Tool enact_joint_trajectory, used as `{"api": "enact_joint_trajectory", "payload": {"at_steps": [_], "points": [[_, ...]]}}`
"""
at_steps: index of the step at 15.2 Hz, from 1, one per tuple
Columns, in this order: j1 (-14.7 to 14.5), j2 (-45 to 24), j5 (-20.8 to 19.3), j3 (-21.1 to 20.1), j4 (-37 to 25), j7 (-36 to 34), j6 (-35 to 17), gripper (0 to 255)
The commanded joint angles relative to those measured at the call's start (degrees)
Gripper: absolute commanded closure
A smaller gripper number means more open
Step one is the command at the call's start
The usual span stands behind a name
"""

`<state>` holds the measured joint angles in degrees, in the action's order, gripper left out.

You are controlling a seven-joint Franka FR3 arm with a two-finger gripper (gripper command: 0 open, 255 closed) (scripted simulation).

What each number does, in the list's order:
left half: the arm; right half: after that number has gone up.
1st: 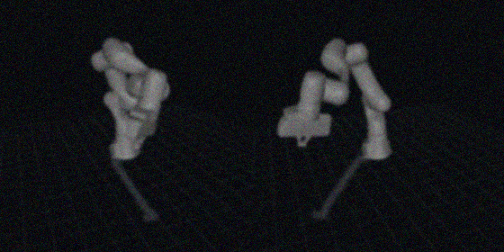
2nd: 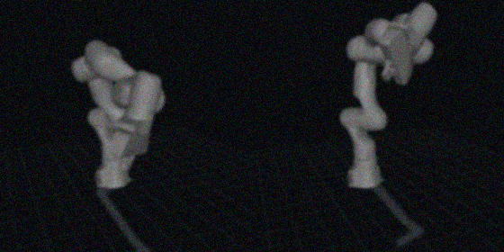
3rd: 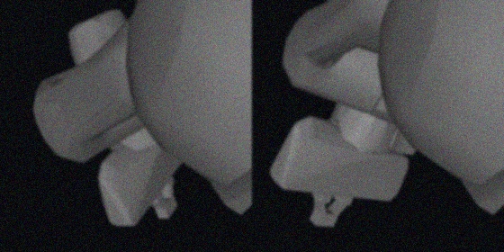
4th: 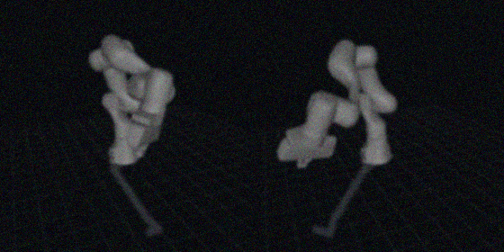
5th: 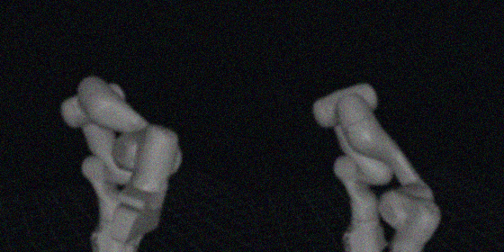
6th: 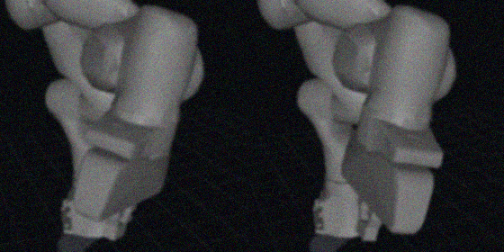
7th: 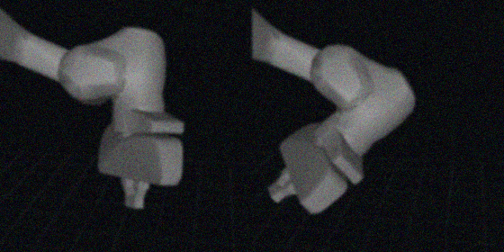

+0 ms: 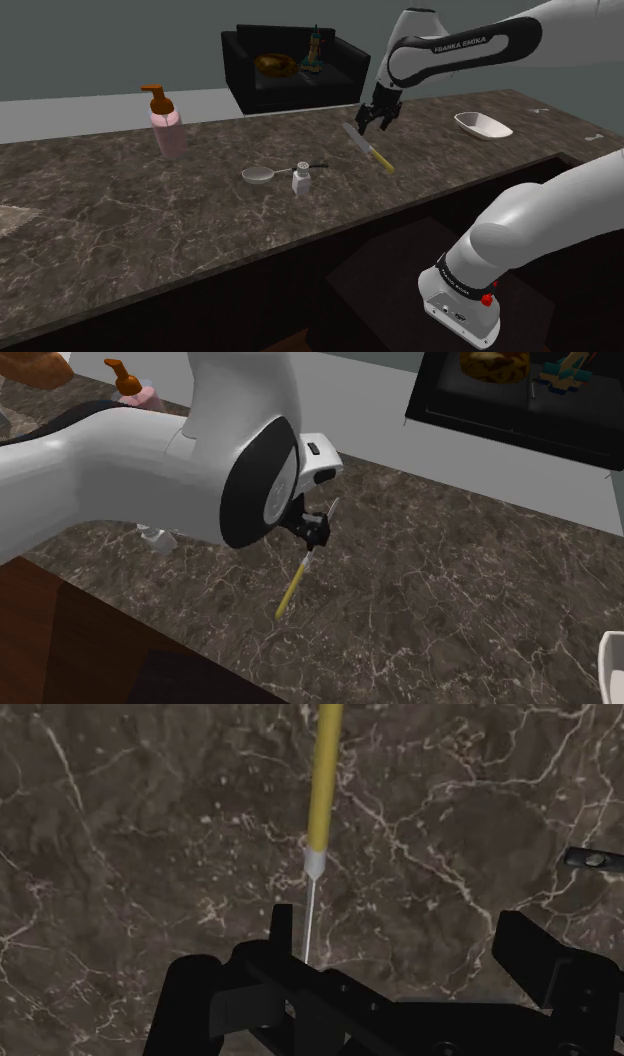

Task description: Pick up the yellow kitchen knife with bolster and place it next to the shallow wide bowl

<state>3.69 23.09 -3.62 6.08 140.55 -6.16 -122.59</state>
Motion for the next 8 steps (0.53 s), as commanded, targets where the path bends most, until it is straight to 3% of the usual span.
{"api": "enact_joint_trajectory", "payload": {"at_steps": [1,4,8], "points": [[0.8,-3.6,-0.6,1.0,-0.2,0.4,-3.7,0],[1.7,-9.4,-1.2,2.0,-1.3,0.5,-8.6,0],[1.8,-11.7,-1.1,2.3,-0.6,0.6,-11.7,0]]}}
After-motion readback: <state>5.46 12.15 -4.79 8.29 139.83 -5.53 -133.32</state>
